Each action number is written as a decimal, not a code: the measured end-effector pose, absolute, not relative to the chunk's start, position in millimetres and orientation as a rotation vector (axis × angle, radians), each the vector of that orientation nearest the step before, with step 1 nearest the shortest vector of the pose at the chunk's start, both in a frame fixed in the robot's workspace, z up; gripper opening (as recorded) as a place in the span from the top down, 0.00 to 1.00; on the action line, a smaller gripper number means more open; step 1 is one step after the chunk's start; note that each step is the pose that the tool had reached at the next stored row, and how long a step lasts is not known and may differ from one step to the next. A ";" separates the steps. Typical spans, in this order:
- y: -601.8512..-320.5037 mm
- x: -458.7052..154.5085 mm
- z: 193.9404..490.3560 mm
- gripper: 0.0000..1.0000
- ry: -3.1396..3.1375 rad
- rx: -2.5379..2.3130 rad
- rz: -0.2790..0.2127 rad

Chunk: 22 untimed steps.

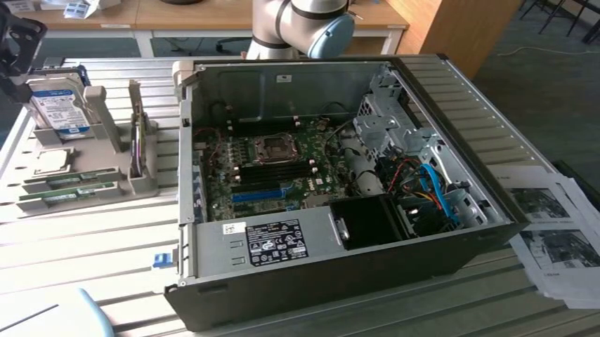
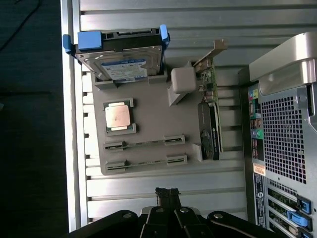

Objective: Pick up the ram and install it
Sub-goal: 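Reach for the ram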

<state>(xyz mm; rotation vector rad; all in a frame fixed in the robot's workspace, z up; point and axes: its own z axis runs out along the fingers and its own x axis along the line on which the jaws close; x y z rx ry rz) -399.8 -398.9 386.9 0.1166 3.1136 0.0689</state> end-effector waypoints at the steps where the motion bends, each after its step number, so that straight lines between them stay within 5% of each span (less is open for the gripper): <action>1: -398.9 -399.8 385.9 0.91 3.114 0.117 0.069; 22: -380.0 -400.0 378.4 0.91 3.114 0.117 0.069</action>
